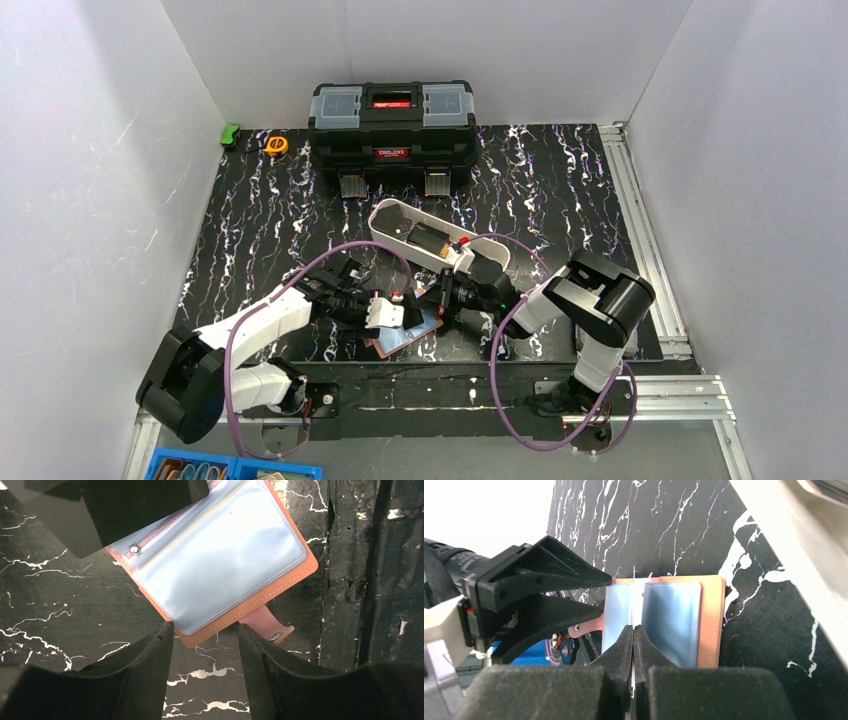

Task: Put the credit cards into the card holder
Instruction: Insert the credit card into the card holder.

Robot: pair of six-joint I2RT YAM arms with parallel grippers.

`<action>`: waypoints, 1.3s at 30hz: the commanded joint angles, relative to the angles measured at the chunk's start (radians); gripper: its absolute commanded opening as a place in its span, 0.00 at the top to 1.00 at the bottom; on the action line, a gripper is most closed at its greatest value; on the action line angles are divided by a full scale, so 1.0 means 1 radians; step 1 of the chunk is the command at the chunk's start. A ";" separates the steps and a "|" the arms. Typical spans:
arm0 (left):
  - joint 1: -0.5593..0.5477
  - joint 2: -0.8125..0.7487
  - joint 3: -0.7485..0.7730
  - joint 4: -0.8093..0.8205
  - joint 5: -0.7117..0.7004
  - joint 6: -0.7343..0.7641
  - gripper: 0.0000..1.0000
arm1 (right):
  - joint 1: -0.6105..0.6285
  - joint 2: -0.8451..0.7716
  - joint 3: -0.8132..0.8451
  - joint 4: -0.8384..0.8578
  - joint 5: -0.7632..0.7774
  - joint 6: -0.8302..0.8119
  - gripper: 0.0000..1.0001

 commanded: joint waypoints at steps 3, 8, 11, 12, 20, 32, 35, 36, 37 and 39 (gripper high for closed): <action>-0.031 0.027 0.012 0.001 -0.021 -0.017 0.54 | 0.000 -0.001 -0.037 0.102 0.060 0.053 0.99; -0.044 0.032 0.006 0.004 -0.031 -0.018 0.55 | 0.000 -0.059 -0.085 0.061 0.107 0.033 0.99; -0.049 0.036 0.007 0.003 -0.035 -0.020 0.55 | 0.000 -0.072 -0.084 0.029 0.118 0.020 0.99; -0.050 0.038 0.009 0.001 -0.037 -0.019 0.55 | 0.001 -0.069 -0.081 0.030 0.114 0.020 0.99; -0.055 0.036 0.014 -0.009 -0.044 -0.018 0.59 | 0.000 0.010 -0.030 0.088 0.059 0.059 0.99; -0.060 0.039 0.012 -0.012 -0.075 -0.038 0.77 | 0.007 0.033 -0.019 0.104 0.021 0.088 0.99; -0.060 0.026 0.012 0.007 -0.104 -0.061 0.61 | 0.007 0.024 -0.013 0.066 0.003 0.088 0.99; -0.060 0.021 0.018 0.012 -0.114 -0.071 0.51 | 0.007 0.020 -0.012 0.058 0.002 0.087 0.99; -0.060 0.015 0.028 0.009 -0.123 -0.080 0.45 | 0.007 0.014 -0.012 0.051 0.003 0.085 0.99; -0.059 0.001 0.059 -0.025 -0.124 -0.104 0.40 | 0.007 0.005 -0.016 0.039 0.010 0.081 0.99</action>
